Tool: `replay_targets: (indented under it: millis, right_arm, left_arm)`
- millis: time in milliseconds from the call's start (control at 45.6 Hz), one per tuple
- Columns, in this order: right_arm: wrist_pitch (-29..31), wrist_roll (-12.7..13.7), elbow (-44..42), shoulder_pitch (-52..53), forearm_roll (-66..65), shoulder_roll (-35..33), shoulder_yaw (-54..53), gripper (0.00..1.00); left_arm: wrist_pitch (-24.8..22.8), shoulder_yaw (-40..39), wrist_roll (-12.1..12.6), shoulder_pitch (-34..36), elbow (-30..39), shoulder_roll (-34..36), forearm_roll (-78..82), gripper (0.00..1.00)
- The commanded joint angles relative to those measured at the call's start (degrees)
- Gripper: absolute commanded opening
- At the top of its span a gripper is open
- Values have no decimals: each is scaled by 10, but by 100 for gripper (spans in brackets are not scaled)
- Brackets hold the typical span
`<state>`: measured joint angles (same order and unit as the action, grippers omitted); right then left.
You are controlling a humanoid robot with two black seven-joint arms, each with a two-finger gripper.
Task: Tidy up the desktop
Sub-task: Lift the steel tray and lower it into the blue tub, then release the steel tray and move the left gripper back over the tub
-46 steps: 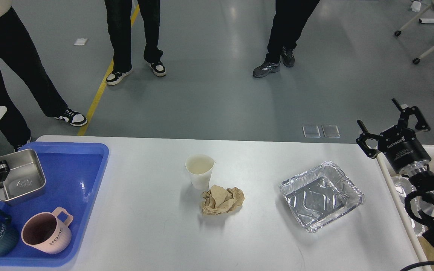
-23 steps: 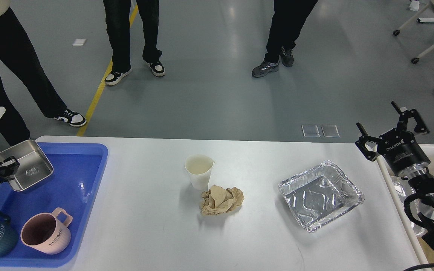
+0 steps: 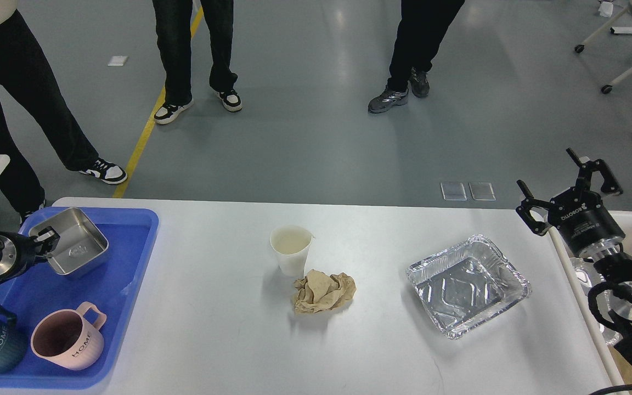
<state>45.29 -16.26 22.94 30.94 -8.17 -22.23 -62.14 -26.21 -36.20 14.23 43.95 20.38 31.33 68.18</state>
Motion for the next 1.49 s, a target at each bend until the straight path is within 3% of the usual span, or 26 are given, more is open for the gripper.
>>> replay_targets:
  millis: [0, 110, 329, 482, 592, 723, 855, 920, 942, 986, 1074, 1161, 1249, 1359, 1424, 1468]
  right_arm:
    - [0, 0, 0, 0, 0, 0, 0, 100]
    - [0, 0, 0, 0, 0, 0, 0, 100]
    - [1, 0, 0, 1, 0, 1, -1, 100]
    - [0, 0, 1, 3, 0, 1, -1, 100]
    - [-1, 0, 1, 4, 0, 2, -1, 100]
    - [-2, 0, 1, 4, 0, 5, -1, 100]
    - [-4, 0, 1, 5, 0, 12, -1, 100]
    - [-2, 0, 0, 5, 0, 12, -1, 100]
    - [-4, 0, 0, 5, -1, 13, -1, 100]
    - [-4, 0, 0, 5, 0, 13, -1, 100]
    - [-4, 0, 0, 5, -1, 12, -1, 100]
    - [-4, 0, 0, 5, -1, 12, -1, 100]
    - [-2, 0, 0, 4, -1, 12, -1, 100]
    - [-2, 0, 0, 3, -1, 12, -1, 100]
    - [-2, 0, 1, 3, -1, 12, -1, 100]
    - [-2, 0, 0, 2, -1, 12, -1, 100]
  left_arm:
    - [0, 2, -3, -1, -3, 0, -2, 23]
    - [-1, 3, -9, -2, -5, 3, -2, 31]
    - [-22, 2, -9, 20, -4, 14, -47, 61]
    - [-104, 1, 0, 92, 0, 33, -124, 82]
    - [-146, -8, 4, 135, 5, 65, -207, 90]
    - [-183, -7, 2, 174, 24, 96, -311, 91]
    - [-197, -2, -5, 167, 132, 162, -335, 90]
    - [-193, -2, -9, 137, 217, 212, -337, 88]
    - [-187, -7, -11, 107, 284, 246, -344, 88]
    - [-174, -6, -12, 81, 350, 280, -361, 88]
    - [-146, 3, -17, 37, 446, 336, -375, 88]
    - [-117, -4, -37, -12, 490, 352, -372, 87]
    - [-76, -9, -75, -25, 491, 337, -378, 87]
    - [-11, -27, -146, -26, 470, 262, -387, 87]
    - [4, -47, -166, -26, 444, 209, -394, 87]
    - [5, -66, -167, -27, 421, 170, -402, 88]
